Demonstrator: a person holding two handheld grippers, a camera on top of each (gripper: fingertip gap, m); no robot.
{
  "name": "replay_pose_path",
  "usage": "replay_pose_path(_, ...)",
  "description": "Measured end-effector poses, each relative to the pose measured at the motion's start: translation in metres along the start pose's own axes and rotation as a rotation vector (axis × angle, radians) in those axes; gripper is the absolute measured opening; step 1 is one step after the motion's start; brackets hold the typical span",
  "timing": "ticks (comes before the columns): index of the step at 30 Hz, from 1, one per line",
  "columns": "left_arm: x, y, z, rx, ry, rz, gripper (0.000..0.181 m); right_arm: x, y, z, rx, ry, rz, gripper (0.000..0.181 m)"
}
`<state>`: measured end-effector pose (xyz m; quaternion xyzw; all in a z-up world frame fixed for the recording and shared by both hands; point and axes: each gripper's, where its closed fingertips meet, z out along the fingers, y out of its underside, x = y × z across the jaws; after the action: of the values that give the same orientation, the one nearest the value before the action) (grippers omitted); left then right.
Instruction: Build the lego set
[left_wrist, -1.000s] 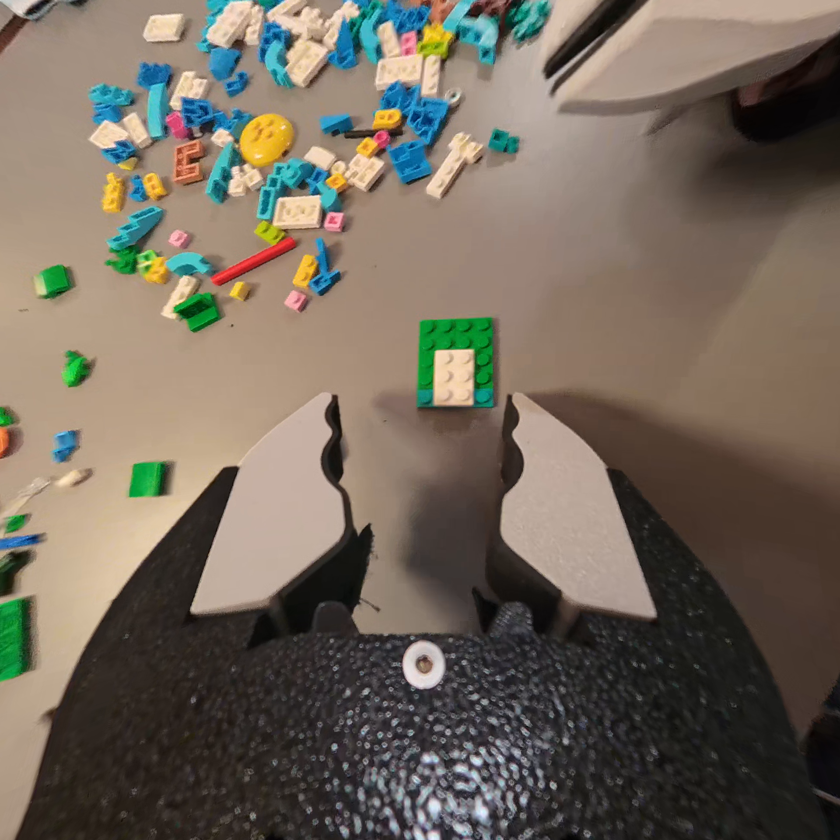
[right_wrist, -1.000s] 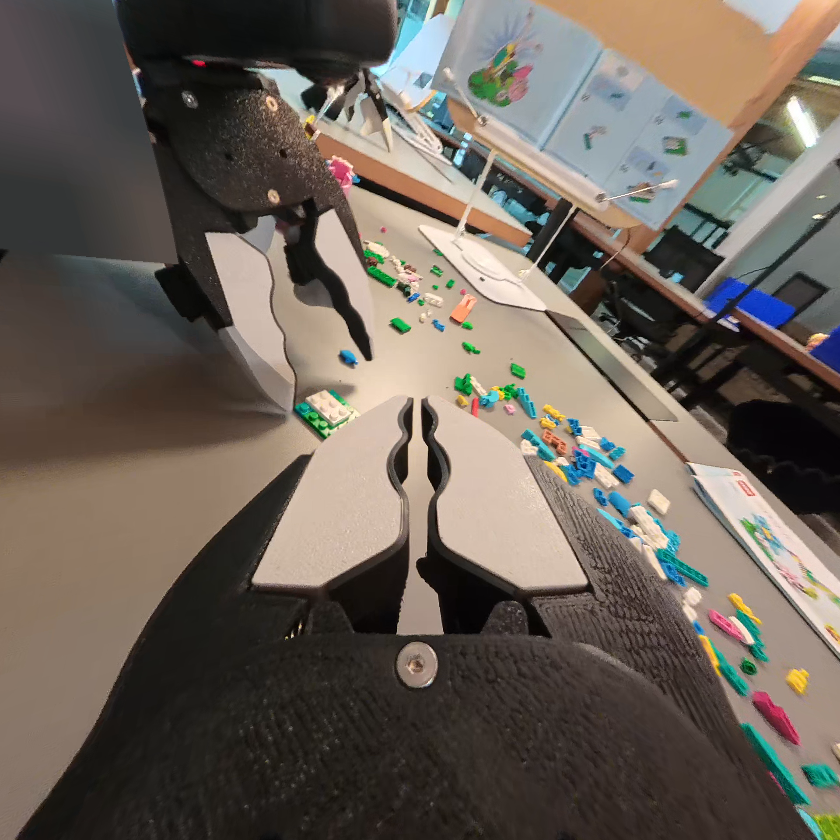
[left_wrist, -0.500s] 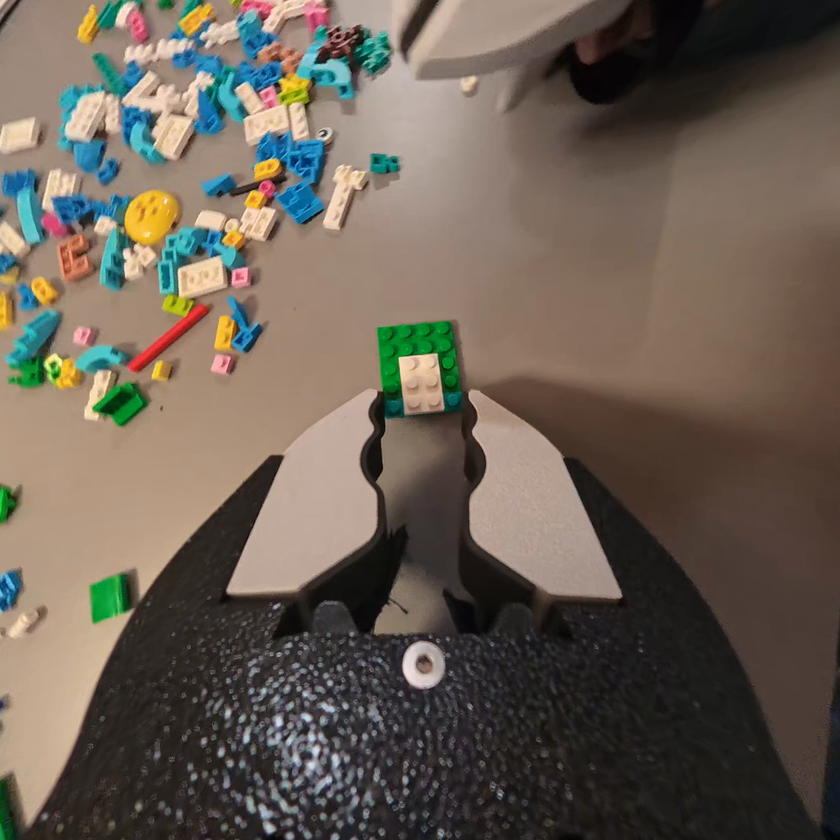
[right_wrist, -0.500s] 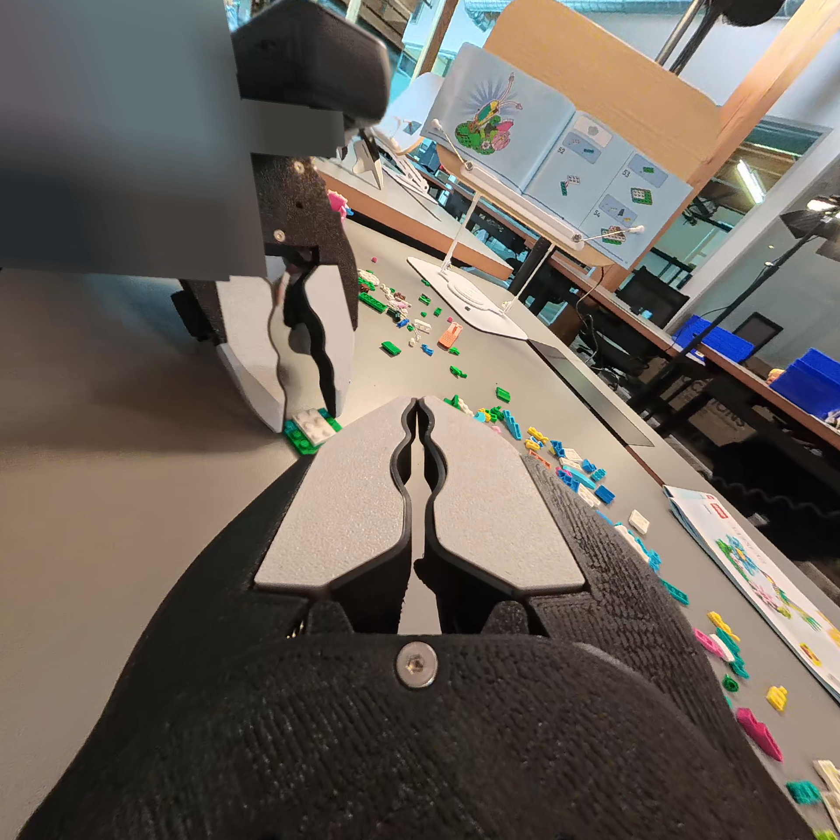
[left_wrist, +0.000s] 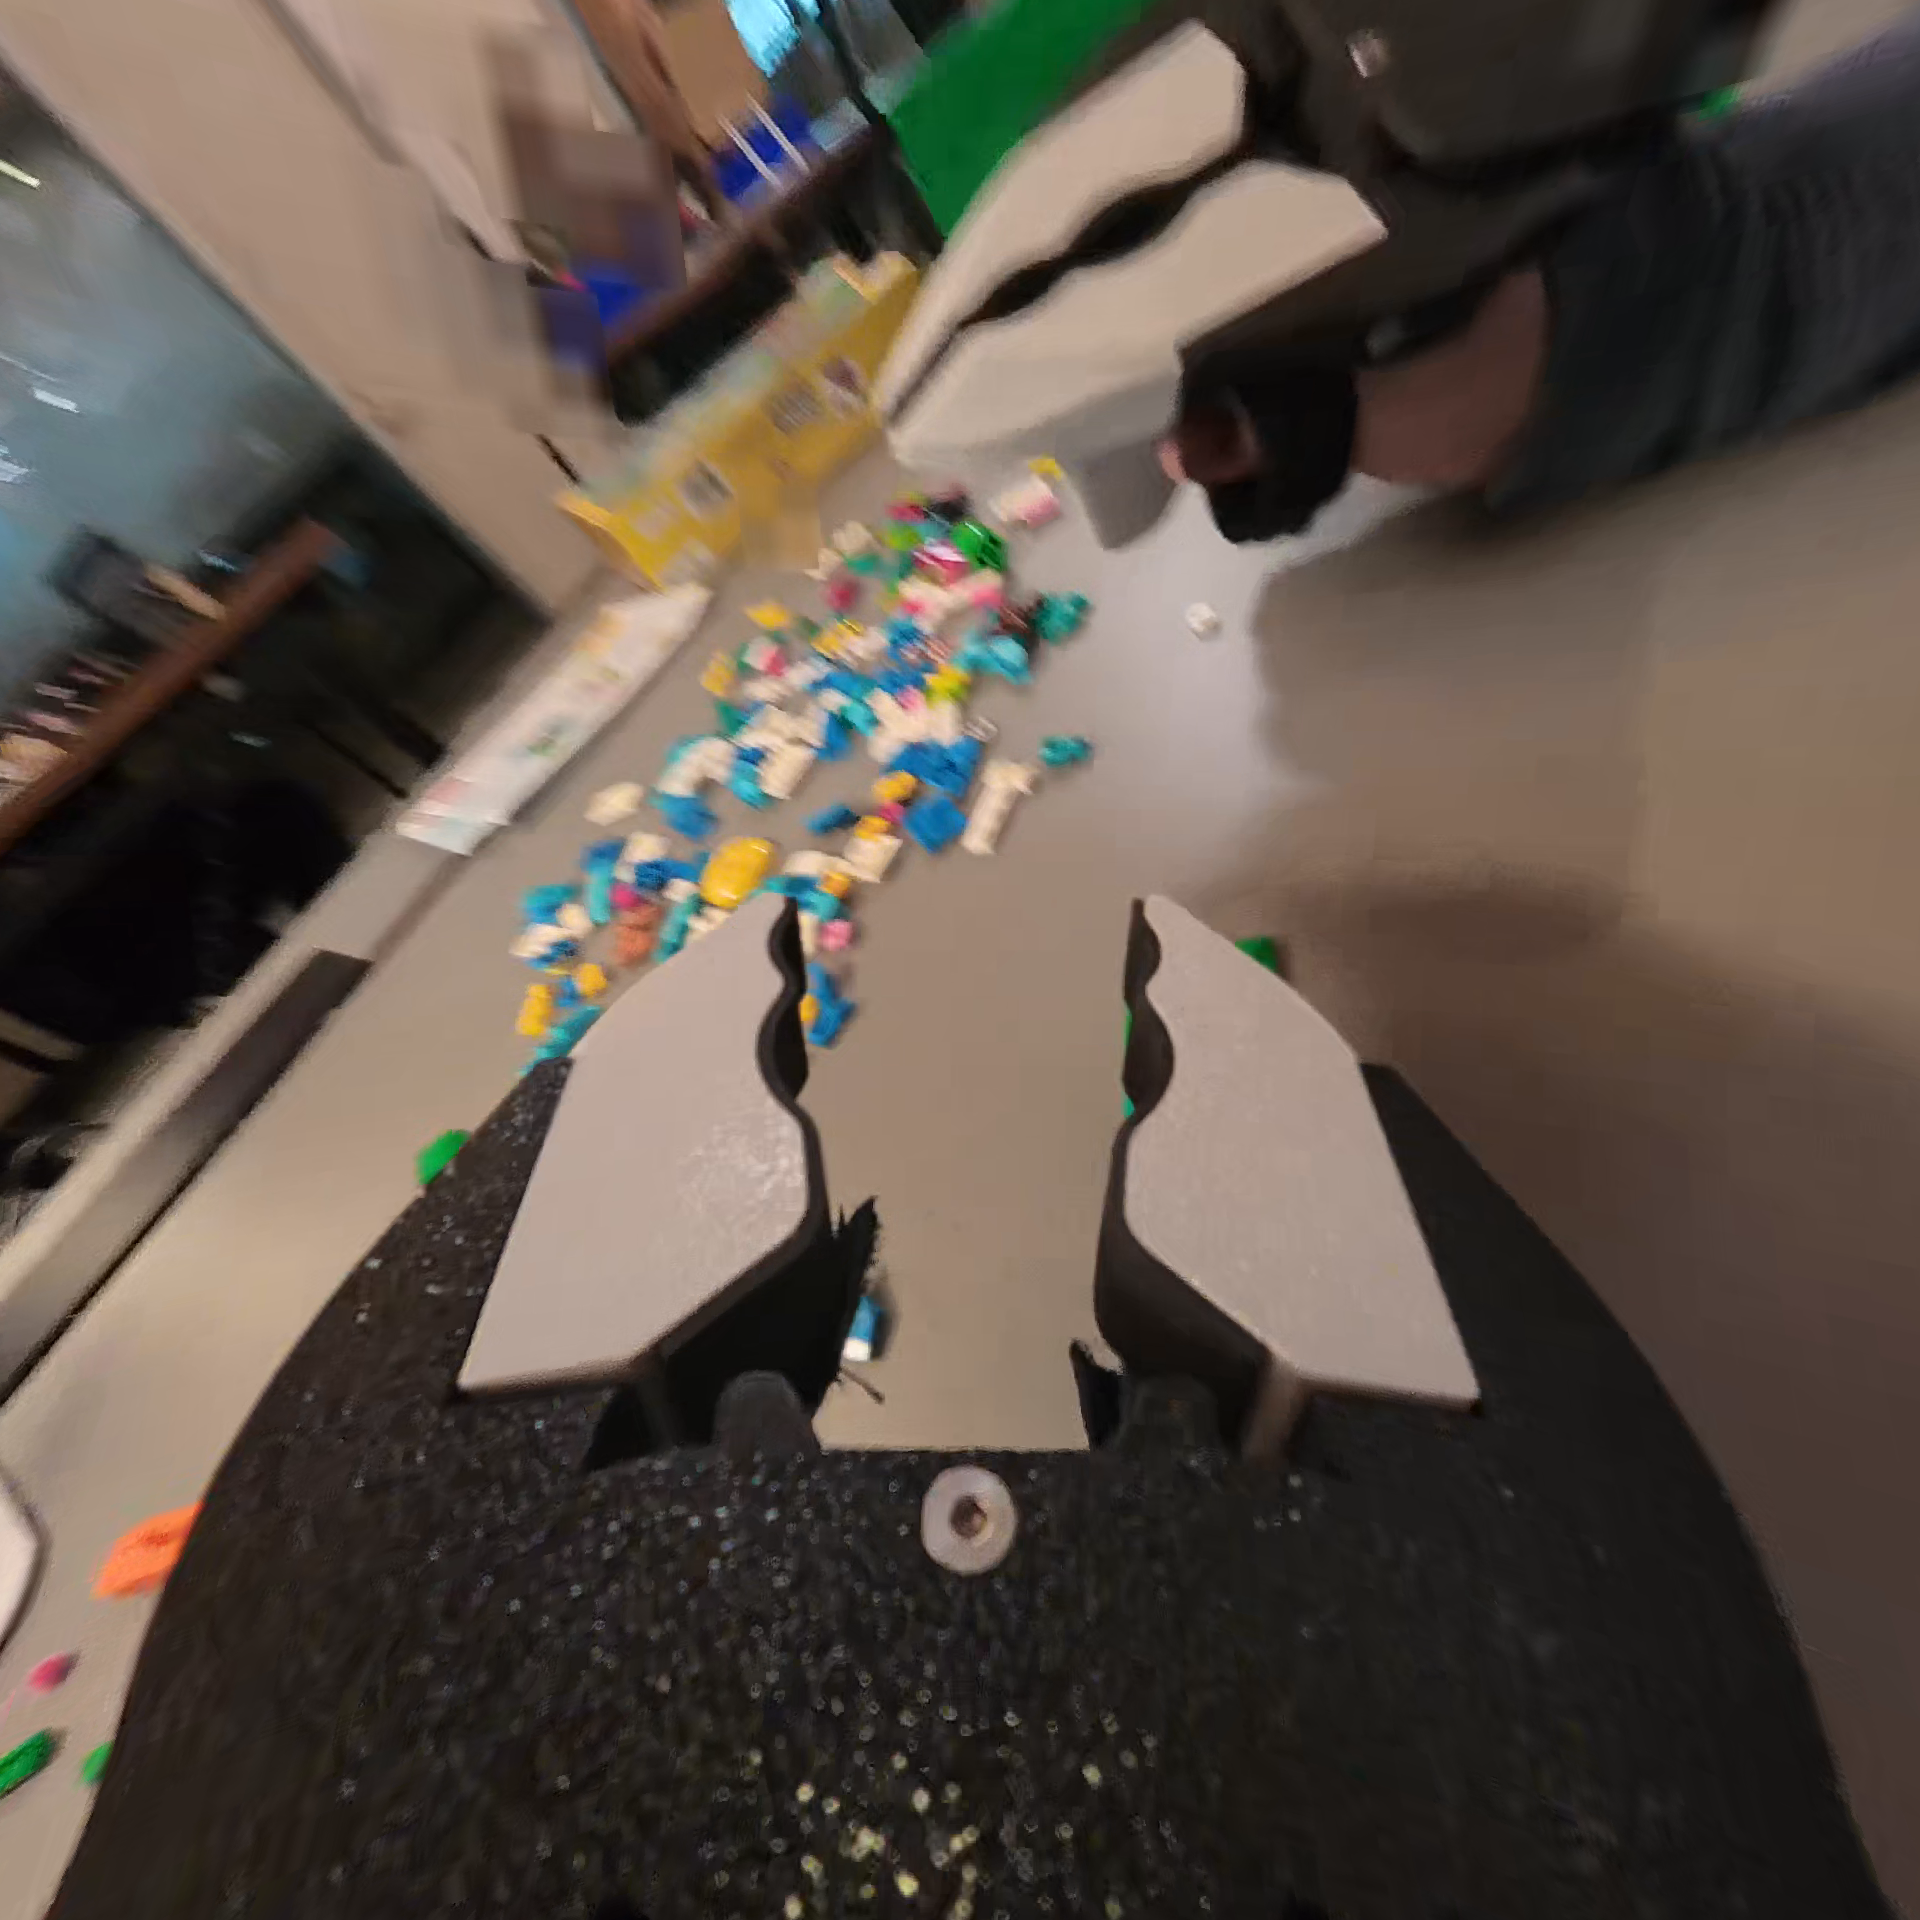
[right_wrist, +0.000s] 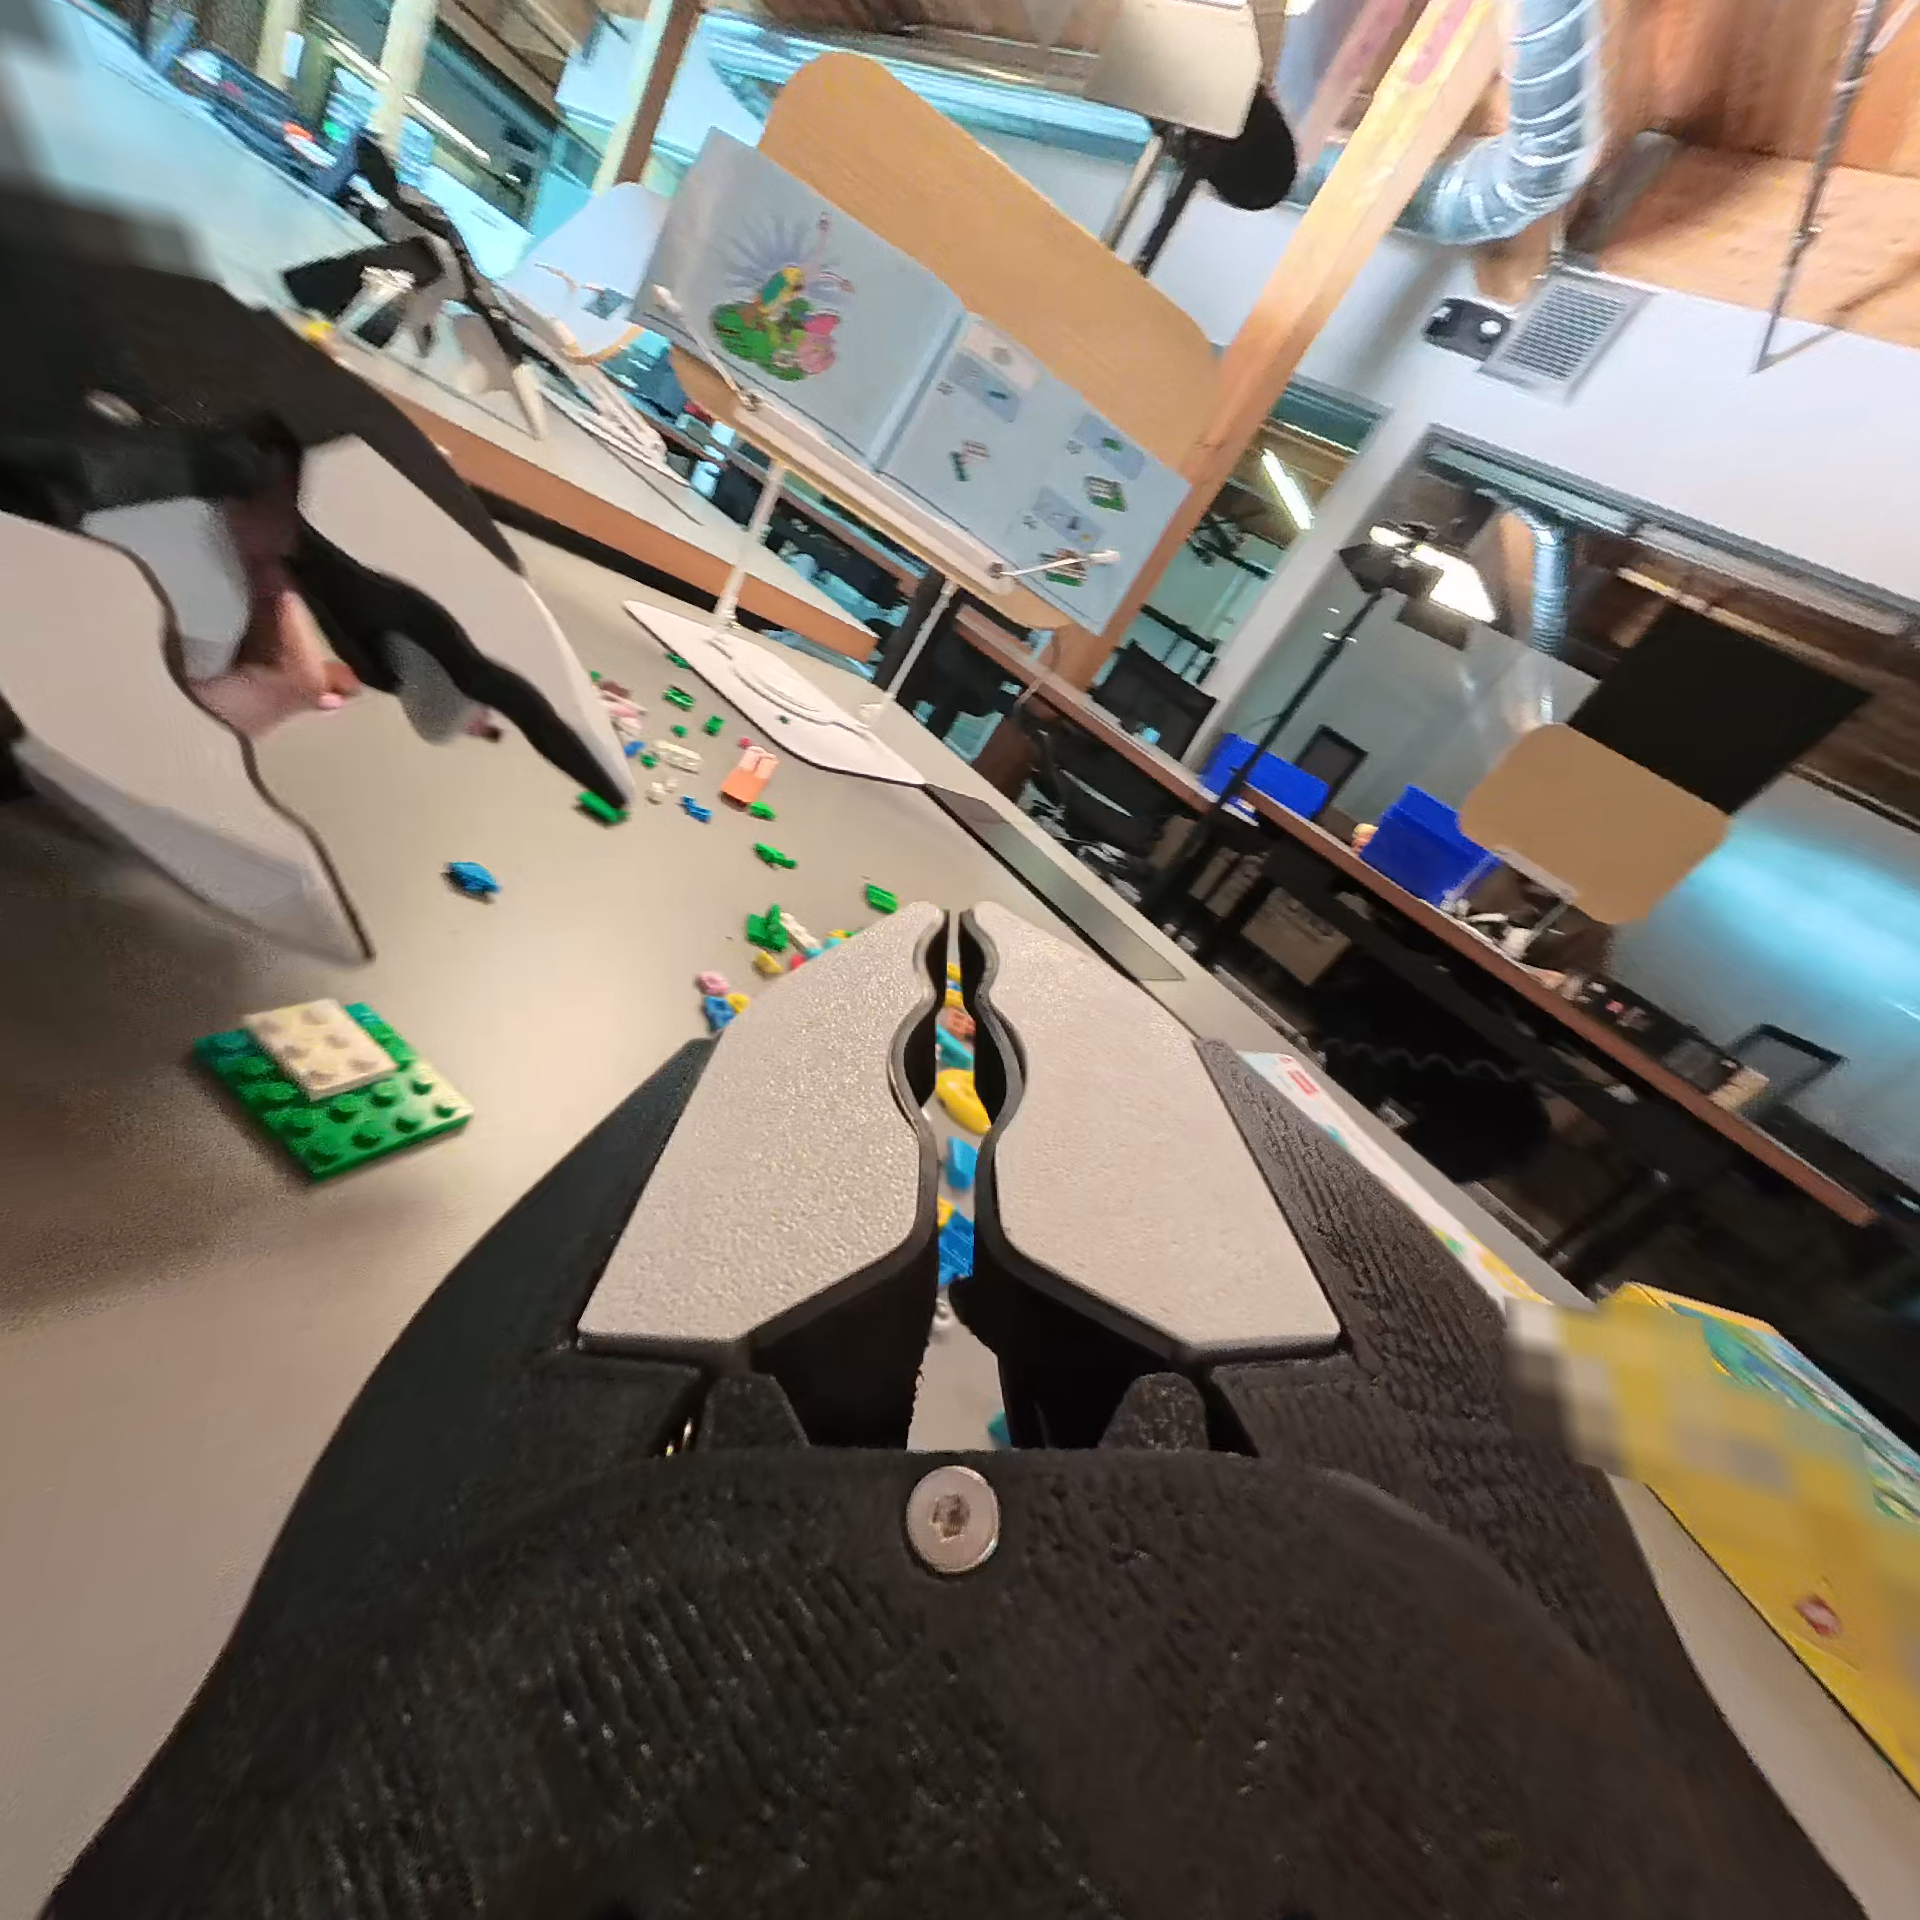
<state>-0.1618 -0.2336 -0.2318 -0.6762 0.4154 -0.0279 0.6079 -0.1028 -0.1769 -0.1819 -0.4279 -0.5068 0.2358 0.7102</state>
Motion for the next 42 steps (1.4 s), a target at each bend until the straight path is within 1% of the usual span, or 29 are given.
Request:
replay_pose_path(2, -0.017, -0.007, -0.009, 0.071, -0.096, -0.028, 0.052, 0.007, 0.002, -0.001, -0.01, 0.03, 0.015, 0.001)
replay_pose_path(4, -0.031, -0.009, -0.017, 0.113, -0.156, -0.063, 0.05, 0.011, 0.004, -0.002, -0.015, 0.041, 0.04, 0.0)
replay_pose_path(5, -0.037, -0.01, -0.02, 0.128, -0.179, -0.072, 0.046, 0.013, 0.005, -0.002, -0.018, 0.049, 0.046, 0.0)
replay_pose_path(8, -0.047, -0.012, -0.03, 0.164, -0.237, -0.058, 0.016, 0.019, 0.007, -0.003, -0.025, 0.064, 0.046, 0.0)
replay_pose_path(9, -0.049, -0.012, -0.032, 0.16, -0.257, -0.04, 0.006, 0.02, 0.007, -0.004, -0.024, 0.068, 0.046, 0.0)
replay_pose_path(10, -0.05, -0.01, -0.032, 0.15, -0.267, -0.017, 0.0, 0.021, 0.007, -0.005, -0.022, 0.071, 0.045, 0.0)
replay_pose_path(12, -0.049, -0.005, -0.03, 0.116, -0.268, 0.024, 0.0, 0.023, 0.007, -0.005, -0.018, 0.076, 0.039, 0.0)
replay_pose_path(14, -0.047, -0.002, -0.027, 0.094, -0.254, 0.016, 0.0, 0.023, 0.006, -0.006, -0.011, 0.076, 0.028, 0.0)
replay_pose_path(16, -0.042, -0.007, -0.025, 0.134, -0.203, -0.044, 0.0, 0.021, 0.004, -0.005, -0.003, 0.065, 0.018, 0.0)
replay_pose_path(18, -0.042, -0.014, -0.029, 0.189, -0.186, -0.079, 0.0, 0.018, 0.003, -0.005, -0.001, 0.056, 0.003, 0.0)
replay_pose_path(20, -0.047, -0.013, -0.033, 0.196, -0.227, -0.067, 0.0, 0.016, 0.003, -0.004, -0.004, 0.051, -0.019, 0.0)
replay_pose_path(24, -0.061, -0.005, -0.038, 0.16, -0.34, -0.065, 0.0, 0.018, 0.006, -0.006, -0.017, 0.073, -0.065, 0.0)
replay_pose_path(26, -0.064, 0.0, -0.039, 0.135, -0.368, -0.075, 0.0, 0.024, 0.009, -0.007, -0.037, 0.109, -0.087, 0.0)
replay_pose_path(29, -0.07, 0.006, -0.044, 0.099, -0.429, -0.041, 0.0, 0.038, 0.017, -0.011, -0.082, 0.176, -0.115, 0.0)
replay_pose_path(31, -0.072, 0.006, -0.046, 0.101, -0.447, -0.027, 0.0, 0.05, 0.023, -0.016, -0.12, 0.226, -0.142, 0.0)
replay_pose_path(33, -0.071, 0.005, -0.045, 0.108, -0.437, -0.022, 0.0, 0.064, 0.026, -0.022, -0.143, 0.279, -0.162, 0.0)
replay_pose_path(36, -0.065, 0.0, -0.043, 0.125, -0.389, -0.001, 0.0, 0.074, 0.022, -0.029, -0.127, 0.312, -0.159, 0.0)
replay_pose_path(38, -0.063, -0.003, -0.045, 0.146, -0.381, 0.011, 0.0, 0.074, 0.015, -0.03, -0.105, 0.308, -0.168, 0.0)
replay_pose_path(40, -0.06, -0.005, -0.045, 0.173, -0.354, -0.017, 0.0, 0.071, 0.004, -0.029, -0.067, 0.302, -0.18, 0.0)
replay_pose_path(42, -0.063, -0.004, -0.046, 0.178, -0.356, -0.046, 0.0, 0.066, 0.0, -0.028, -0.041, 0.286, -0.161, 0.0)
